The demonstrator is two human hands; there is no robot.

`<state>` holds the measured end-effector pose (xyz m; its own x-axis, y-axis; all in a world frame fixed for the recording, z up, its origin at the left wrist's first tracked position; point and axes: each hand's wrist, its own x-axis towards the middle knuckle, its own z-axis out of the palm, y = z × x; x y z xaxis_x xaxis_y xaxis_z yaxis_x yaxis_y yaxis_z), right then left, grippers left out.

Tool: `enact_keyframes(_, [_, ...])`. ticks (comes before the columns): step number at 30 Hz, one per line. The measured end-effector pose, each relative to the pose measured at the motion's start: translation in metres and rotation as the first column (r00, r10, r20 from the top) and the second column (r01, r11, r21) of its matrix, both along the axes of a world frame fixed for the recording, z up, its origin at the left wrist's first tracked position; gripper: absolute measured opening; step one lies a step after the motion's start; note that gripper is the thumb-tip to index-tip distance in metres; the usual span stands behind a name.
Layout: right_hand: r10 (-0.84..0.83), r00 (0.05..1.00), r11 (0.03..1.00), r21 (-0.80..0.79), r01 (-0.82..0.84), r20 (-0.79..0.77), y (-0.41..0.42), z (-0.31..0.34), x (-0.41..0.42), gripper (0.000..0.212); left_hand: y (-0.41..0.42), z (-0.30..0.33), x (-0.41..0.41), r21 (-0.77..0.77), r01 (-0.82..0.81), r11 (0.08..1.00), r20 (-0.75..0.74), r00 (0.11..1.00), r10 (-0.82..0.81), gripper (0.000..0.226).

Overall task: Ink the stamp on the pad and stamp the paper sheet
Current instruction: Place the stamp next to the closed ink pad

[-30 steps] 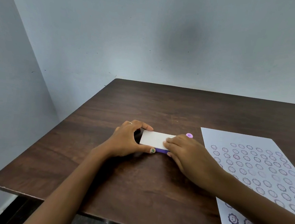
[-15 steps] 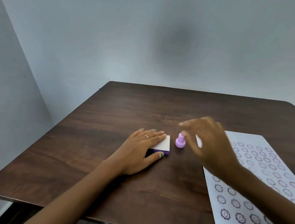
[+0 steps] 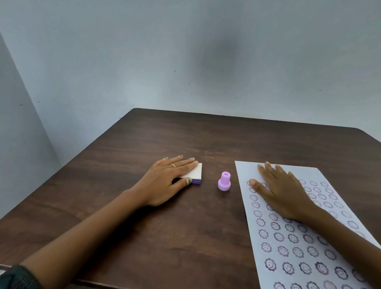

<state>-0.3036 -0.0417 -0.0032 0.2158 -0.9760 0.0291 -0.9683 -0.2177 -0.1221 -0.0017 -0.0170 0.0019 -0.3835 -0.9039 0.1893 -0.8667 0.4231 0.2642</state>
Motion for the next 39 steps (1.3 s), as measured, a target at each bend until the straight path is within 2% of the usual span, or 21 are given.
enact_keyframes(7, [0.0, 1.0, 1.0, -0.024, 0.0, -0.011, -0.009, -0.004, 0.007, 0.068, -0.005, -0.003, 0.005, -0.031, -0.016, 0.999, -0.07, 0.997, 0.014, 0.049])
enact_keyframes(14, [-0.006, 1.0, 1.0, 0.03, 0.007, -0.019, -0.006, 0.002, 0.009, 0.065, 0.0, -0.003, -0.002, -0.018, 0.005, 1.0, -0.072, 0.997, -0.007, 0.049])
enact_keyframes(16, [-0.006, 0.999, 1.0, 0.026, 0.005, 0.043, -0.003, 0.007, 0.013, 0.063, 0.001, -0.004, -0.006, -0.021, 0.013, 1.0, -0.071, 0.997, -0.015, 0.049])
enact_keyframes(18, [0.036, 0.98, 0.997, -0.076, -0.021, 0.193, 0.004, 0.013, 0.02, 0.057, 0.001, -0.004, -0.008, -0.024, 0.016, 1.0, -0.069, 0.997, -0.017, 0.05])
enact_keyframes(20, [0.145, 0.926, 0.977, -0.198, -0.079, 0.348, 0.015, 0.021, 0.03, 0.05, 0.001, -0.004, -0.009, -0.026, 0.015, 1.0, -0.066, 0.998, -0.017, 0.05])
enact_keyframes(22, [0.262, 0.866, 0.952, -0.263, -0.158, 0.425, 0.026, 0.027, 0.041, 0.043, 0.001, -0.004, -0.008, -0.029, 0.015, 0.999, -0.067, 0.998, -0.017, 0.05])
enact_keyframes(25, [0.382, 0.813, 0.909, -0.335, -0.246, 0.439, 0.036, 0.027, 0.055, 0.029, 0.001, -0.005, -0.009, -0.033, 0.019, 0.999, -0.079, 0.997, -0.021, 0.05])
enact_keyframes(28, [0.425, 0.78, 0.888, -0.382, -0.258, 0.46, 0.037, 0.022, 0.06, 0.022, 0.0, -0.005, -0.008, -0.03, 0.025, 0.999, -0.076, 0.997, -0.027, 0.05])
enact_keyframes(39, [0.345, 0.756, 0.914, -0.381, -0.136, 0.556, -0.015, 0.02, 0.067, 0.006, -0.03, 0.0, -0.02, -0.003, 0.025, 1.0, -0.05, 0.998, -0.025, 0.051])
